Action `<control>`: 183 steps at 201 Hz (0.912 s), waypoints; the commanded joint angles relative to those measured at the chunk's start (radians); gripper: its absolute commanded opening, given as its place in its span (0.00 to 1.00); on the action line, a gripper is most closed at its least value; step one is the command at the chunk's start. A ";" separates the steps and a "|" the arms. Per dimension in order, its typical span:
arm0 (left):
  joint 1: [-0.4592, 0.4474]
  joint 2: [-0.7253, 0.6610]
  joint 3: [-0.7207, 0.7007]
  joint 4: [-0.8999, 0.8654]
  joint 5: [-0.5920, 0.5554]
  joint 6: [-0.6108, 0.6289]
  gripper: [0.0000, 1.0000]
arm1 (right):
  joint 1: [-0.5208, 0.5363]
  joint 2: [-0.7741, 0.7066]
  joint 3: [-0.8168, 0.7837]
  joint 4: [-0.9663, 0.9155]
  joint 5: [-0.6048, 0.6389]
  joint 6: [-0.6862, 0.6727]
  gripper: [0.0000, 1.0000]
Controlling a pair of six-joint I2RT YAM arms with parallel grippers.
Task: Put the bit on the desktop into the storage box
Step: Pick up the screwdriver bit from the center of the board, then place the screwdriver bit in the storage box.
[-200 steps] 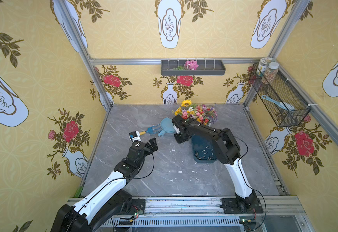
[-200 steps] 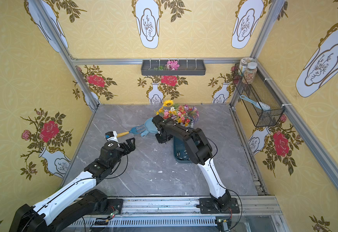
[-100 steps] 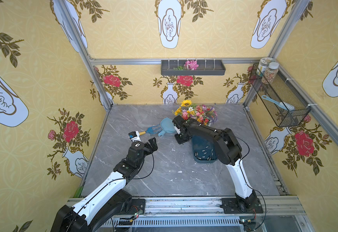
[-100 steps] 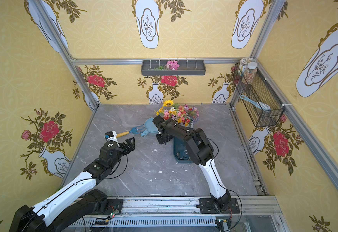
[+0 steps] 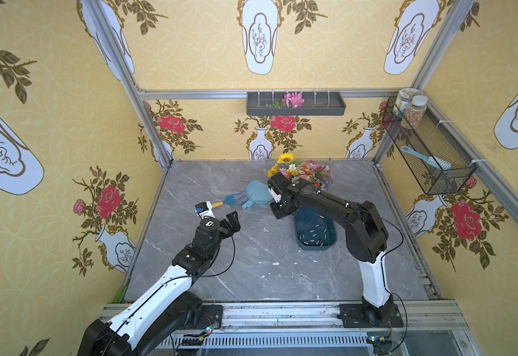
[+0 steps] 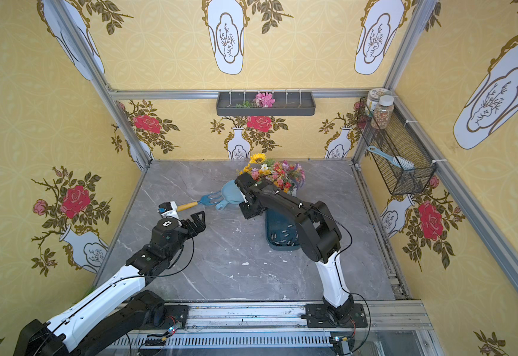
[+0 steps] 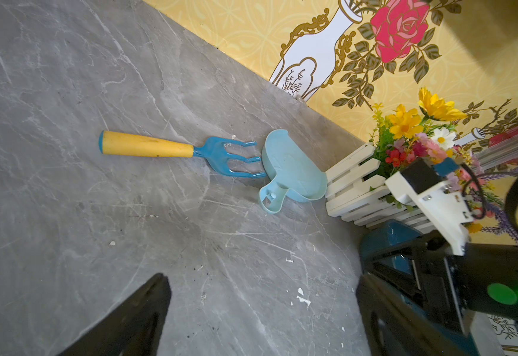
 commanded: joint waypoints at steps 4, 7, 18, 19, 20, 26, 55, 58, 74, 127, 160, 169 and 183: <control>0.002 -0.003 -0.001 -0.010 -0.014 0.017 1.00 | 0.003 -0.072 -0.044 0.016 0.003 0.019 0.08; 0.003 -0.004 -0.001 -0.011 -0.015 0.016 1.00 | 0.002 -0.081 -0.049 0.015 0.006 0.019 0.08; 0.003 -0.007 0.002 -0.018 -0.019 0.019 1.00 | 0.001 -0.118 -0.074 0.012 0.017 0.021 0.08; 0.003 -0.007 0.003 -0.018 -0.020 0.019 1.00 | 0.001 -0.121 -0.076 0.012 0.017 0.022 0.08; 0.003 -0.007 0.003 -0.018 -0.021 0.020 1.00 | 0.001 -0.126 -0.080 0.013 0.017 0.022 0.08; 0.005 -0.010 0.003 -0.020 -0.022 0.021 1.00 | 0.001 -0.147 -0.097 0.013 0.022 0.025 0.08; 0.008 -0.016 0.001 -0.025 -0.039 0.021 1.00 | -0.009 -0.243 -0.176 0.013 0.028 0.026 0.08; 0.008 -0.016 0.002 -0.027 -0.043 0.020 1.00 | -0.012 -0.254 -0.184 0.014 0.023 0.025 0.08; 0.010 -0.027 0.001 -0.034 -0.065 0.018 1.00 | -0.031 -0.313 -0.237 0.020 -0.006 0.028 0.08; 0.019 -0.079 -0.017 -0.016 -0.135 0.020 1.00 | -0.167 -0.485 -0.410 0.018 -0.015 0.030 0.08; 0.023 -0.091 -0.024 -0.014 -0.150 0.018 1.00 | -0.250 -0.543 -0.503 0.038 -0.025 0.023 0.08; 0.023 -0.090 -0.026 -0.012 -0.149 0.017 1.00 | -0.262 -0.548 -0.527 0.049 -0.033 0.023 0.08; 0.023 -0.087 -0.027 -0.009 -0.144 0.013 1.00 | -0.271 -0.547 -0.549 0.062 -0.042 0.024 0.08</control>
